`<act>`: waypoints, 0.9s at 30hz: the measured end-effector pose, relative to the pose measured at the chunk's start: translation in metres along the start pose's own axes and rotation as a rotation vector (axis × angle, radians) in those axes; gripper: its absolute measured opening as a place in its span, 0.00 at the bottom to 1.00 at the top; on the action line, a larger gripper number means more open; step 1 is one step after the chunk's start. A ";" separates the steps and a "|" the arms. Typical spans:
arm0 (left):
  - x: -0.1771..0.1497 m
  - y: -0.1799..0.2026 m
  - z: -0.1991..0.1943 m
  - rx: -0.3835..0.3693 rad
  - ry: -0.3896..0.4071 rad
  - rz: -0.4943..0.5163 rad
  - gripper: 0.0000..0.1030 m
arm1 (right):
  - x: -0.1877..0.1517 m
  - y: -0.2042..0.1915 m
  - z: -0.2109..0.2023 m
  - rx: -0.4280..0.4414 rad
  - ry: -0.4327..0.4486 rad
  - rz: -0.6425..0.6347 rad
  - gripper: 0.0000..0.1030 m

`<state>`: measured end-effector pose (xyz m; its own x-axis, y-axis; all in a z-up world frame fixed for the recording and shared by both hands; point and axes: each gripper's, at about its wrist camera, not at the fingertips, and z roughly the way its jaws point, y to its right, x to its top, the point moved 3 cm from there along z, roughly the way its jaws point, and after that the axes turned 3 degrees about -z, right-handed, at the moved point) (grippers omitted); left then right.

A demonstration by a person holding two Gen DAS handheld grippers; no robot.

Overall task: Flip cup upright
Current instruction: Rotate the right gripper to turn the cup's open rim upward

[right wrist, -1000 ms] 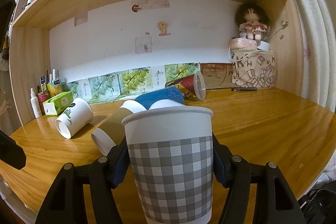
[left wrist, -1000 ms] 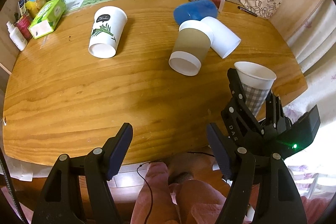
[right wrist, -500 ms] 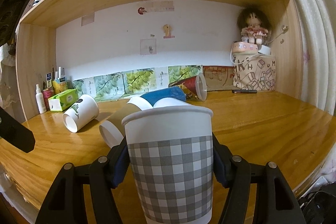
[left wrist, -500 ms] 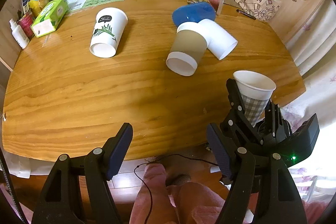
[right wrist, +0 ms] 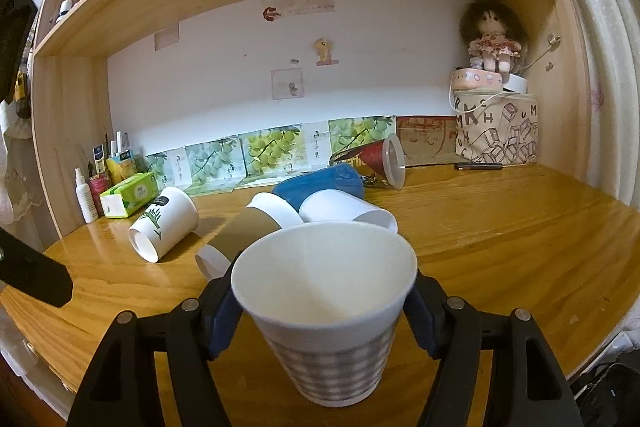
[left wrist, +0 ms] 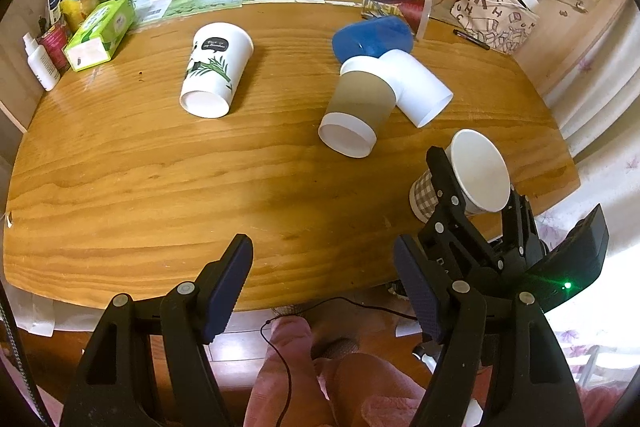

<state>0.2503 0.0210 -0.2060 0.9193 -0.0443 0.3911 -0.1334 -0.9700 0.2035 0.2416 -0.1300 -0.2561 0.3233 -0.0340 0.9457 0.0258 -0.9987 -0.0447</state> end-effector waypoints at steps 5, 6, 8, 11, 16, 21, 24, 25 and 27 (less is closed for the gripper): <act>0.002 -0.002 -0.003 -0.003 0.009 -0.009 0.74 | 0.002 -0.002 0.002 0.014 -0.006 -0.009 0.66; 0.003 -0.002 -0.003 -0.005 0.011 -0.010 0.74 | 0.002 -0.003 0.002 0.017 -0.008 -0.013 0.66; 0.004 -0.001 -0.004 -0.011 0.011 -0.012 0.74 | 0.003 -0.003 0.002 0.019 -0.014 -0.016 0.66; 0.008 -0.001 -0.005 -0.024 0.012 -0.016 0.74 | 0.003 -0.003 0.002 0.022 -0.035 -0.010 0.66; 0.019 0.002 -0.004 -0.047 0.006 -0.008 0.74 | 0.006 -0.002 0.003 0.020 -0.080 -0.002 0.66; 0.034 0.005 0.002 -0.078 -0.013 0.011 0.74 | 0.007 0.000 0.008 0.017 -0.165 0.004 0.67; 0.043 0.007 0.005 -0.100 -0.028 0.027 0.74 | 0.004 0.001 0.016 0.034 -0.274 0.026 0.72; 0.047 0.007 0.006 -0.112 -0.031 0.029 0.74 | 0.003 0.001 0.018 0.040 -0.304 0.034 0.73; 0.055 0.007 0.008 -0.137 -0.038 0.032 0.74 | -0.002 0.004 0.021 0.044 -0.391 0.075 0.75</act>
<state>0.3025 0.0096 -0.1902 0.9269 -0.0866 0.3652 -0.2097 -0.9264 0.3127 0.2610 -0.1334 -0.2654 0.6611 -0.0814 0.7458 0.0257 -0.9911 -0.1309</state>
